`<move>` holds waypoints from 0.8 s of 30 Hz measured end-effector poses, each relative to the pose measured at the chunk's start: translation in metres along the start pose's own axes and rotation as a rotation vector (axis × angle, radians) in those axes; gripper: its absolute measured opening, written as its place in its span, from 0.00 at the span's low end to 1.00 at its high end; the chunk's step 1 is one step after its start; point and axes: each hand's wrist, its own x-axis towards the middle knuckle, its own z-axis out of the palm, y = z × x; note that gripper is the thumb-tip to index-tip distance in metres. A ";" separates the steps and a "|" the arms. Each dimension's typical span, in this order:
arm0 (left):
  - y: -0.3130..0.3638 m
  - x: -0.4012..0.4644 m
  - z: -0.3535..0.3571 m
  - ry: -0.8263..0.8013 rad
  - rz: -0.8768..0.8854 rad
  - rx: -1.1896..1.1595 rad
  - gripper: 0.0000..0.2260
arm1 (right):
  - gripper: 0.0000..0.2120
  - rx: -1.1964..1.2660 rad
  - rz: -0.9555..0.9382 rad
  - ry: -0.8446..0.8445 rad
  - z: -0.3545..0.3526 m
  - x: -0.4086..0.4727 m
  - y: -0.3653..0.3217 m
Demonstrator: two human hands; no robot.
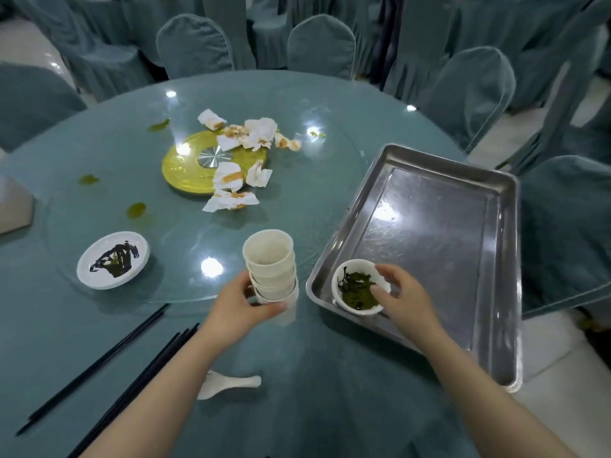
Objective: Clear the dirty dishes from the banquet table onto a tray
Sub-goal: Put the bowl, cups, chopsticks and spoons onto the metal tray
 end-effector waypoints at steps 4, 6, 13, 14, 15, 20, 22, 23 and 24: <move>0.040 0.007 0.032 -0.098 0.059 -0.012 0.22 | 0.26 0.108 -0.072 -0.171 -0.001 -0.010 -0.012; 0.056 0.011 0.048 -0.127 0.063 -0.009 0.22 | 0.31 0.161 -0.094 -0.248 -0.005 -0.012 -0.014; 0.102 0.036 0.104 -0.274 0.142 0.033 0.21 | 0.33 0.397 -0.206 -0.217 -0.026 -0.001 -0.016; 0.107 0.041 0.109 -0.285 0.130 0.044 0.23 | 0.33 0.411 -0.191 -0.184 -0.030 0.004 -0.015; 0.111 0.045 0.112 -0.290 0.105 0.041 0.26 | 0.32 0.431 -0.166 -0.161 -0.034 0.009 -0.013; 0.113 0.059 0.102 -0.201 -0.022 -0.013 0.28 | 0.29 0.537 0.062 0.067 -0.049 0.054 -0.001; 0.104 0.064 0.092 -0.133 -0.070 -0.027 0.24 | 0.28 0.594 0.141 0.118 -0.054 0.080 0.005; 0.100 0.066 0.086 -0.097 -0.095 -0.038 0.22 | 0.27 0.609 0.173 0.131 -0.056 0.094 0.008; 0.096 0.068 0.080 -0.062 -0.121 -0.050 0.21 | 0.25 0.614 0.203 0.139 -0.056 0.108 0.012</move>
